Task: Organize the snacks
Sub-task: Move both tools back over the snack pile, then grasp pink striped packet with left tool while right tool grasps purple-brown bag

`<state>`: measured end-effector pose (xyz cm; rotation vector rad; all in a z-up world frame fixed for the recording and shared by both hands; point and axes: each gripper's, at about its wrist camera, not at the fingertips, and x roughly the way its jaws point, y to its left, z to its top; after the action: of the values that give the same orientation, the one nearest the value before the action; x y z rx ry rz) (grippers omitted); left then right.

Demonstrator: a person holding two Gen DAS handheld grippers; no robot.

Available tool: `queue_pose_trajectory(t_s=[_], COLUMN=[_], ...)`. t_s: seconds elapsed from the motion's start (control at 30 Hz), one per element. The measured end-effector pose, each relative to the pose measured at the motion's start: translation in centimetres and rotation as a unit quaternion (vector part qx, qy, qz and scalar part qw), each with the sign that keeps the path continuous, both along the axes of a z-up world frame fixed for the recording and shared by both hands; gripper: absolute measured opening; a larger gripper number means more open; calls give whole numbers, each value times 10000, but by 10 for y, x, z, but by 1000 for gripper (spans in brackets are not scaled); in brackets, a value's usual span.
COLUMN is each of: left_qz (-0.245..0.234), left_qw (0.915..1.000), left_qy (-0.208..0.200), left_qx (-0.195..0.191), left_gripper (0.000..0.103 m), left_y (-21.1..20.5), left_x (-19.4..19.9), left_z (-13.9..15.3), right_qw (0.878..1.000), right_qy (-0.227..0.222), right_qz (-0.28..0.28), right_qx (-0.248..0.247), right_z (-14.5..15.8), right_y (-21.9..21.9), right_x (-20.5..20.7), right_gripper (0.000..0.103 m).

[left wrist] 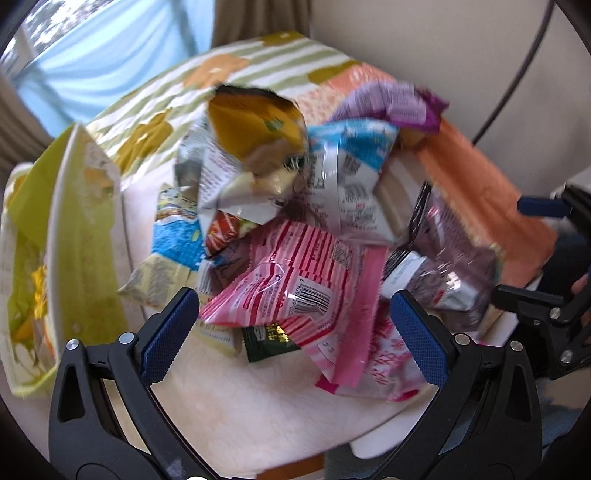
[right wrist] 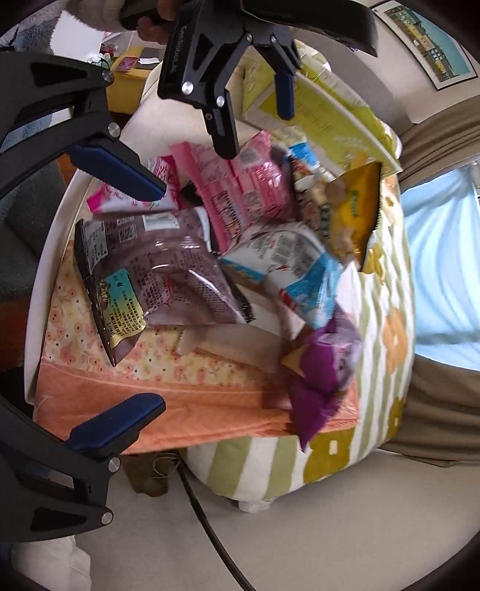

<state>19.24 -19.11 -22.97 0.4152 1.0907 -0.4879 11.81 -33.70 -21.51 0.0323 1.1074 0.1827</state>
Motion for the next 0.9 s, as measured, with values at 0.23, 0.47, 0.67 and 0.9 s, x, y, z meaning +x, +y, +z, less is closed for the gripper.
queue_pose_trajectory(t_s=[0.23, 0.47, 0.67, 0.9], left_qz=[-207, -326, -359, -278], left_qw=[9994, 9986, 9984, 9988], left_qy=[137, 285, 355, 348], left_qx=[241, 314, 271, 185], left_gripper=[102, 94, 86, 81], left_y=[-6, -14, -15, -9], left_x=[13, 22, 28, 19], left_z=[-28, -43, -45, -43], right_qw=[9988, 9967, 9948, 9935], right_qy=[348, 568, 704, 788], right_qz=[333, 485, 580, 640], right_qx=[-125, 312, 461, 512], right_z=[-24, -33, -41, -53], right_y=[7, 7, 10, 15], right_x=[11, 20, 25, 27], right_gripper=[103, 103, 103, 103])
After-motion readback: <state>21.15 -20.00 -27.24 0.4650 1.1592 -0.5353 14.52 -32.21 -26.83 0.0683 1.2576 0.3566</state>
